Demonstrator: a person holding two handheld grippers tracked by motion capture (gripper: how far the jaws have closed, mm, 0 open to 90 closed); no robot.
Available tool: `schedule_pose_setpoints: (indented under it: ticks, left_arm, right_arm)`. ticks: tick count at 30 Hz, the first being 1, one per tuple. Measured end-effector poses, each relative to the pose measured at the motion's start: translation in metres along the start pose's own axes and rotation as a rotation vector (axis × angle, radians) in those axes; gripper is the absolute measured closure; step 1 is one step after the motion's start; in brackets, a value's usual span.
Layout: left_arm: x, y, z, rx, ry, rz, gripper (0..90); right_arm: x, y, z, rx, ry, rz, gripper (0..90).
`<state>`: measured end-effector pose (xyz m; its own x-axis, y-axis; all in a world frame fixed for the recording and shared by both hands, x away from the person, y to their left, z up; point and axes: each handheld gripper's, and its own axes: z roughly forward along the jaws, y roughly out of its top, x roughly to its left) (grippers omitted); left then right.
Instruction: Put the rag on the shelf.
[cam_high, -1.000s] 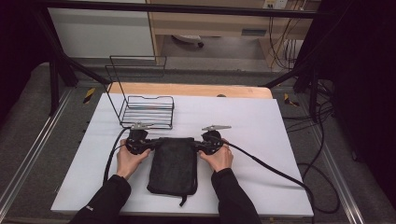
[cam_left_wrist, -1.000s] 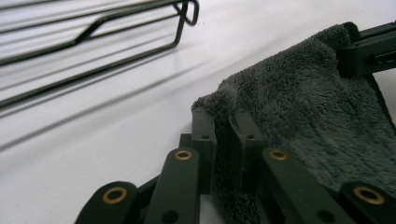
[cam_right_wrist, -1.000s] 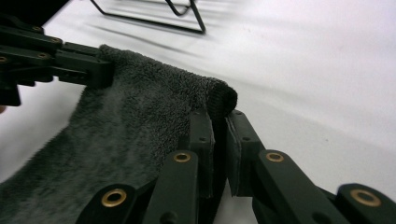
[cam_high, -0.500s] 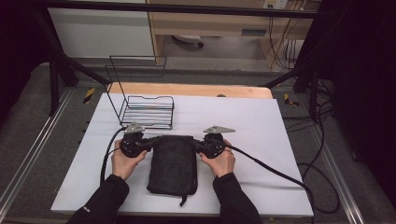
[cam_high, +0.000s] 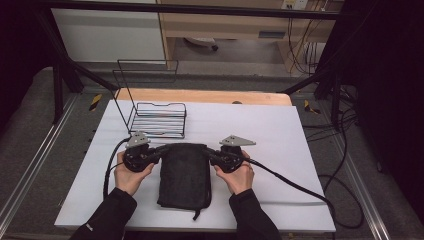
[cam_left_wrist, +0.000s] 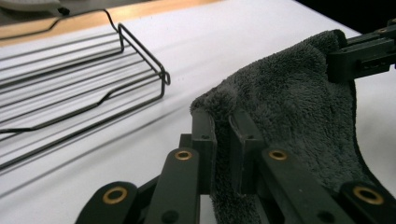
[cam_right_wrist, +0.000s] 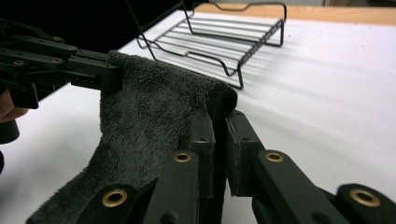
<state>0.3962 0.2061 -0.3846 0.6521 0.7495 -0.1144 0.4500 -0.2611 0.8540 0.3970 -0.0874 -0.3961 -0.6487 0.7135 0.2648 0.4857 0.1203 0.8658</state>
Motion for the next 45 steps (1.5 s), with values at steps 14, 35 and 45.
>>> schedule_pose_setpoints:
  ticks: [14,35,45]
  left_arm:
    - [-0.014,0.018,-0.028,-0.105,-0.003,0.027,81.6]
    - [-0.024,0.037,-0.059,-0.236,0.008,0.050,81.7]
    - [-0.025,0.051,-0.065,-0.288,0.010,0.067,81.7]
  right_arm:
    - [0.018,0.019,-0.026,-0.101,-0.010,-0.074,83.5]
    - [0.036,0.044,-0.046,-0.202,-0.021,-0.163,83.6]
    - [0.041,0.056,-0.054,-0.254,-0.036,-0.197,83.6]
